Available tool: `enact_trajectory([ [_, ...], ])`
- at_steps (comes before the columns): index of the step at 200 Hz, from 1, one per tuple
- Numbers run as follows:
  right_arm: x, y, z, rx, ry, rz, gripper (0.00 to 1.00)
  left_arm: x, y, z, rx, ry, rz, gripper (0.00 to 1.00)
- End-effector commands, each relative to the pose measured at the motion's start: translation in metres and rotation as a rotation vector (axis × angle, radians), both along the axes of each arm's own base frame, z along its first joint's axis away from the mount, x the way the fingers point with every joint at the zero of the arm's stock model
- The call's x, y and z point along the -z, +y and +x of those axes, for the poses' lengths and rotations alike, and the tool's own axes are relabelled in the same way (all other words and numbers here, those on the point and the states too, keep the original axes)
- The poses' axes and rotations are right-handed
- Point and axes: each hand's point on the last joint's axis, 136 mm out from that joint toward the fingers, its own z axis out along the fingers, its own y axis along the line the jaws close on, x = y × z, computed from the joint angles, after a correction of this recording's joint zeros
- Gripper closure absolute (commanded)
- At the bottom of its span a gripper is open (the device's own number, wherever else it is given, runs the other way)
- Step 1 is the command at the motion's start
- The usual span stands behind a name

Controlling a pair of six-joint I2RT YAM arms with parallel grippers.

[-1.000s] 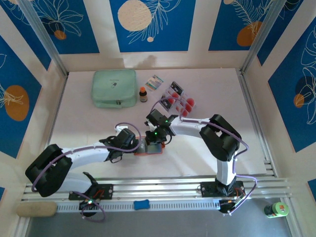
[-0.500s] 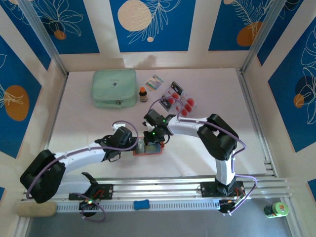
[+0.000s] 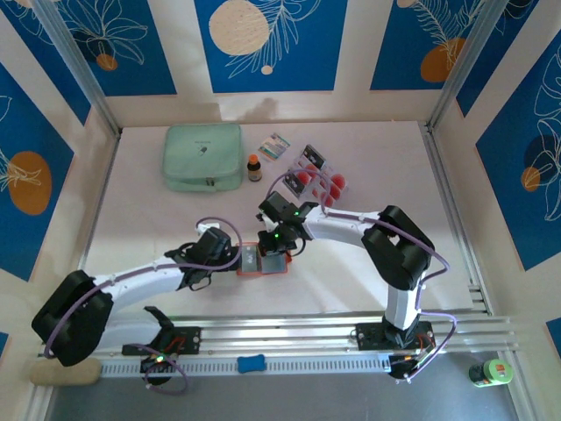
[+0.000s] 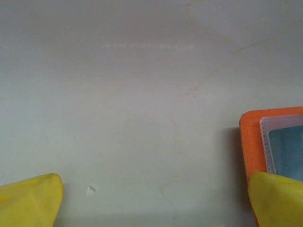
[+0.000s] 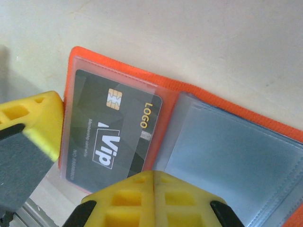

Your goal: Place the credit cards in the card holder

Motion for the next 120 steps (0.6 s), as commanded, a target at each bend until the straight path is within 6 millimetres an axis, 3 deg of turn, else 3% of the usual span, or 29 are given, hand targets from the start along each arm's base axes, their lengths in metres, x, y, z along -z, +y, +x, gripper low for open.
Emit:
enact_trajectory([
  [1, -0.003, 0.004, -0.009, -0.012, 0.025, 0.030, 1.00, 0.010, 0.005, -0.004, -0.018, 0.033, 0.005, 0.00],
  [120, 0.021, 0.017, -0.025, -0.046, 0.085, 0.013, 1.00, 0.014, 0.006, -0.004, -0.018, 0.035, 0.014, 0.00],
])
